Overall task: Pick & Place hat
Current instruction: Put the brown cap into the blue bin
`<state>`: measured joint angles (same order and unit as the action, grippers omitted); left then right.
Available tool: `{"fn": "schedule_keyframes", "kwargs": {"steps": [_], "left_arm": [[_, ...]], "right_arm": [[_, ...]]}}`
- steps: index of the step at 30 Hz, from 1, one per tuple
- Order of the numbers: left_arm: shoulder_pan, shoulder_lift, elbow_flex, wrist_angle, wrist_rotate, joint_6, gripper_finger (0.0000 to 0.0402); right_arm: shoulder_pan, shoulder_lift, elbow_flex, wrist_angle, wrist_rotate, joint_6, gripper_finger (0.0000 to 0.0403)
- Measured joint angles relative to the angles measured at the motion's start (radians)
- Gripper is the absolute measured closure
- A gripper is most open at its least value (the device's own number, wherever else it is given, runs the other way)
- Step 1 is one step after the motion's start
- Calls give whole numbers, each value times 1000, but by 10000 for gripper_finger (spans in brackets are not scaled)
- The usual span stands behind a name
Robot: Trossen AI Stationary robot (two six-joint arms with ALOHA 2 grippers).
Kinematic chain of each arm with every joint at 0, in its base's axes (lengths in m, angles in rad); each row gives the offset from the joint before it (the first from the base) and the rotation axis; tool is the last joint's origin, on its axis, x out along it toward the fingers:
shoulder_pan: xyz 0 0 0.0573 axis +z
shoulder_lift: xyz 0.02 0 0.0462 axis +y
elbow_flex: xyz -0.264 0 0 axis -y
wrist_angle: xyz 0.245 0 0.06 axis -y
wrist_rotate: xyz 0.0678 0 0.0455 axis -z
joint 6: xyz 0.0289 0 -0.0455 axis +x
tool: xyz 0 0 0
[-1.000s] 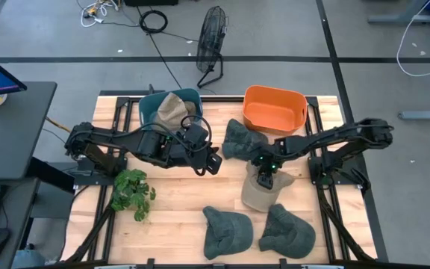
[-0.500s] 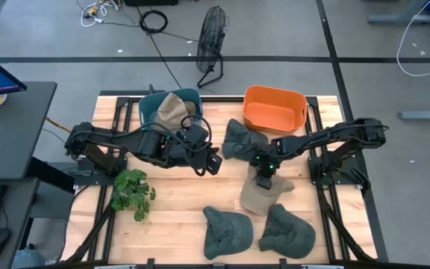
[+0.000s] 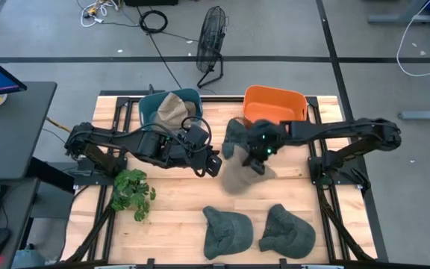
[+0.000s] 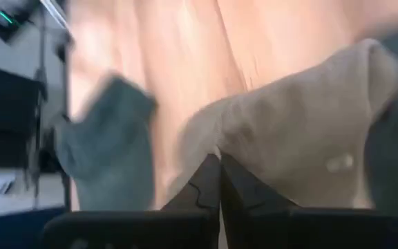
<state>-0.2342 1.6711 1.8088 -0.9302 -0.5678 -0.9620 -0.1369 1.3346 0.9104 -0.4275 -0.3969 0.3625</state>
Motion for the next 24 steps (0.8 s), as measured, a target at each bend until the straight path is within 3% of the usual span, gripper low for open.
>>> {"fn": "schedule_keyframes", "kwargs": {"steps": [10,24], "left_arm": [[7,0,0,-1,0,-73,259],[77,-9,1,-41,-5,-101,259]], "right_arm": [[-35,2,232,78,101,-91,402],[-158,2,368,161,127,-71,403]]}}
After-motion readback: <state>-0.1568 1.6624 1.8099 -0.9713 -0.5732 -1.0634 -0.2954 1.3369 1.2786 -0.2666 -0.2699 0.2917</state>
